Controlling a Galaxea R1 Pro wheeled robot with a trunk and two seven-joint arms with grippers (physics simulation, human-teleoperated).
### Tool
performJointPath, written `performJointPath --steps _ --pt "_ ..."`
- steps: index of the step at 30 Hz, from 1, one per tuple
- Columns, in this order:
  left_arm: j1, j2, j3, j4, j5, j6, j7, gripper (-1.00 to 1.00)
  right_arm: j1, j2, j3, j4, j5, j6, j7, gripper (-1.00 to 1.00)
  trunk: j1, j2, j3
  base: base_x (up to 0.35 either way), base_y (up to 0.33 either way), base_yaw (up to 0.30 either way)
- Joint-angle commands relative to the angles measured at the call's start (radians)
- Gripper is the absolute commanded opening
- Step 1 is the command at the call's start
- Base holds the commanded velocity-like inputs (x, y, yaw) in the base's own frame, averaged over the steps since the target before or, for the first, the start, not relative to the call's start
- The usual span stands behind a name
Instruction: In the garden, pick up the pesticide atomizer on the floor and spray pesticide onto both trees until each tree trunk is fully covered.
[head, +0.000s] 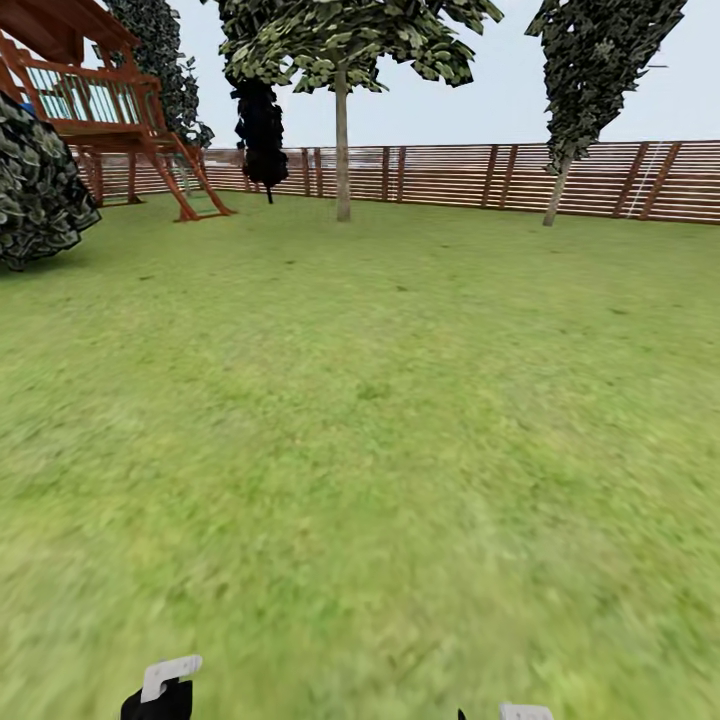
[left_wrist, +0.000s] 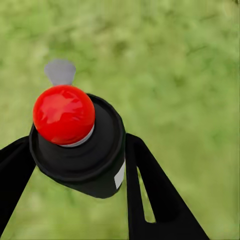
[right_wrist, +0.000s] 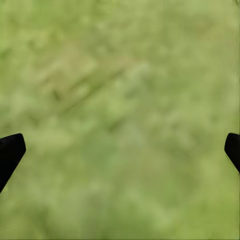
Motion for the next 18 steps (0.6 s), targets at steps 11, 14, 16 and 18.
performJointPath --steps 11,14,16,18 --pt "0.0 0.0 -0.002 0.001 0.005 -0.003 -0.001 -1.0 0.0 0.0 -0.009 0.001 0.006 -0.003 0.005 1.0 0.0 0.0 -0.001 0.339 0.0 0.0" --pt "-0.001 0.0 -0.002 0.001 0.005 -0.003 -0.001 -1.0 0.0 0.0 -0.009 0.001 0.006 -0.003 0.005 1.0 0.0 0.0 -0.001 0.339 0.0 0.0" --pt "-0.001 0.0 -0.002 0.001 0.005 -0.003 -0.001 -1.0 -0.001 0.0 -0.009 0.001 0.006 -0.003 0.005 1.0 0.0 0.0 -0.001 0.339 0.0 0.0" --pt "-0.001 0.0 -0.002 0.001 0.005 -0.003 -0.001 -1.0 -0.001 0.0 -0.009 0.001 0.006 -0.003 0.005 1.0 0.0 0.0 -0.001 0.339 0.0 0.0"
